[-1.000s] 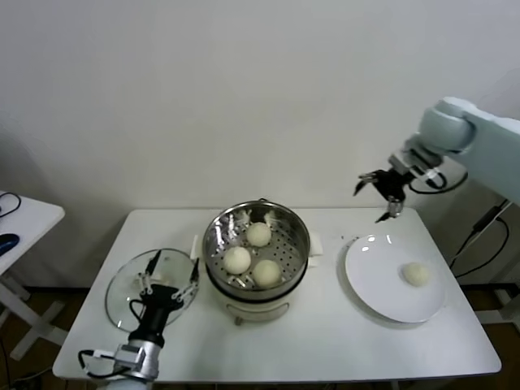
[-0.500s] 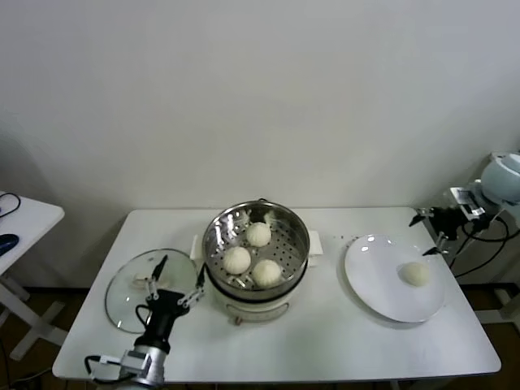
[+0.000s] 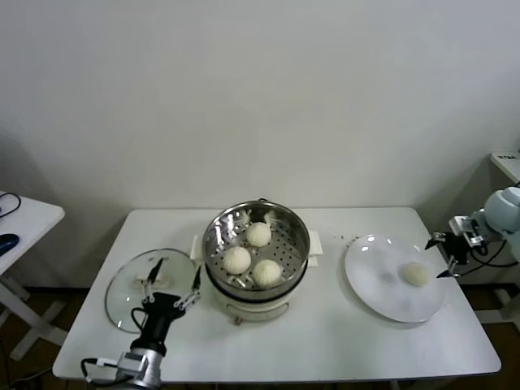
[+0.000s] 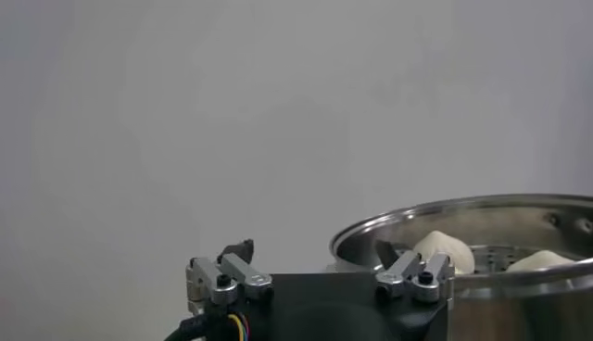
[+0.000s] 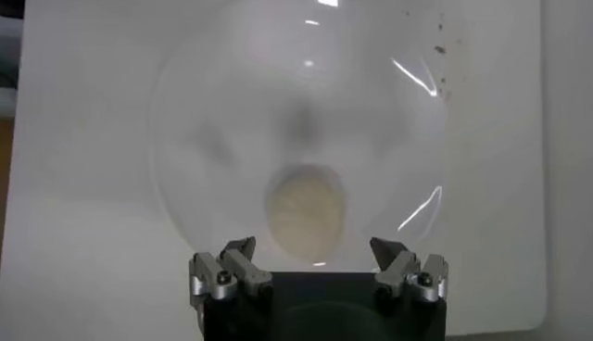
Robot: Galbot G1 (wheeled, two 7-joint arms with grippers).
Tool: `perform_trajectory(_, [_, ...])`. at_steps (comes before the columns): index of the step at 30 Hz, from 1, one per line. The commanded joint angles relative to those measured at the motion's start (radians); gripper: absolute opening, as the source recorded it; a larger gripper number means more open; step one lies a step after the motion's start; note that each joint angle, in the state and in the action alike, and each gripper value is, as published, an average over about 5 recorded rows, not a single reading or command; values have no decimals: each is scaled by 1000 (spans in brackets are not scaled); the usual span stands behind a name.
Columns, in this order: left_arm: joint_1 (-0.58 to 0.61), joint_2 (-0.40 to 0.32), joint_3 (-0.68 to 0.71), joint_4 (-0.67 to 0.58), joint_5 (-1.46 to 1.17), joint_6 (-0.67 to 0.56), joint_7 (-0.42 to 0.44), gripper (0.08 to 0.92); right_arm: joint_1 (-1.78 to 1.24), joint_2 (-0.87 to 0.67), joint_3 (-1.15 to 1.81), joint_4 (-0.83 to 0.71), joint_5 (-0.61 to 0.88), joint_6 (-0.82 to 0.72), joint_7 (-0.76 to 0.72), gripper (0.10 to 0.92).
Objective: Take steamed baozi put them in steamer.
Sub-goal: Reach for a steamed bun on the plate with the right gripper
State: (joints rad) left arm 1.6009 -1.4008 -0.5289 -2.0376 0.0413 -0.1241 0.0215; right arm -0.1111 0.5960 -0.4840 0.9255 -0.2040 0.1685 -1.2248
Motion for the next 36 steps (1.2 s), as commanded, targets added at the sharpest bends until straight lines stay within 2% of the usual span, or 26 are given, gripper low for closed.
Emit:
perform_trajectory(1, [0,0,-3,2,1,2,-1,823,-64,112,63,-109,-115,18,8,823])
perform_trajectory(16, [-6,1,-14,16,-1,3,-1,823,-50,204,92,-211,-226,62,19,823])
perform_trajectory(31, [-7,1,-19,13,-2,6,-1,823,-51,212,100,-229,-232,60,1,823])
perform_trajectory(36, [-7,1,-18,11,-1,6,-2,823,-41,215,104,-233,-228,59,0,786])
